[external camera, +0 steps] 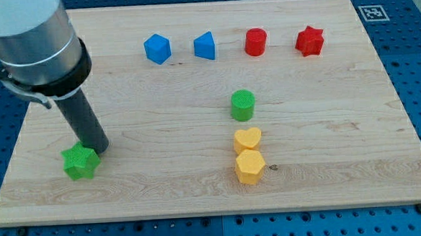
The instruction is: Slide the green circle slightly left
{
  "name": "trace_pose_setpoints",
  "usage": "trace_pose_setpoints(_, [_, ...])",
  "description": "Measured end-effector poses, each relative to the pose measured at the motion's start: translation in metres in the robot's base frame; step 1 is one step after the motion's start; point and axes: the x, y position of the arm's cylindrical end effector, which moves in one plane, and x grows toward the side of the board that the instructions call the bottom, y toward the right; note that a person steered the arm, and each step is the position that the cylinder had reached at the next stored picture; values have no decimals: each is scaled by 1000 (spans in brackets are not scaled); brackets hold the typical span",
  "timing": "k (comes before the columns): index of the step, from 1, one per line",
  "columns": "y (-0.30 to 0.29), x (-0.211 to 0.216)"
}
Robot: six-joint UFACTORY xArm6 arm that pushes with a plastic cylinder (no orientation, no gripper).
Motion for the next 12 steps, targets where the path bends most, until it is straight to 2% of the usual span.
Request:
trace_pose_setpoints(3, [-7,16])
trace_pose_setpoints(4, [0,-1])
trace_pose_setpoints(6, [74,-107])
trace_pose_setpoints(9, [284,-86])
trace_pose_setpoints(10, [309,-74])
trace_pose_setpoints(11, [292,-51])
trace_pose_setpoints(12, [271,-50])
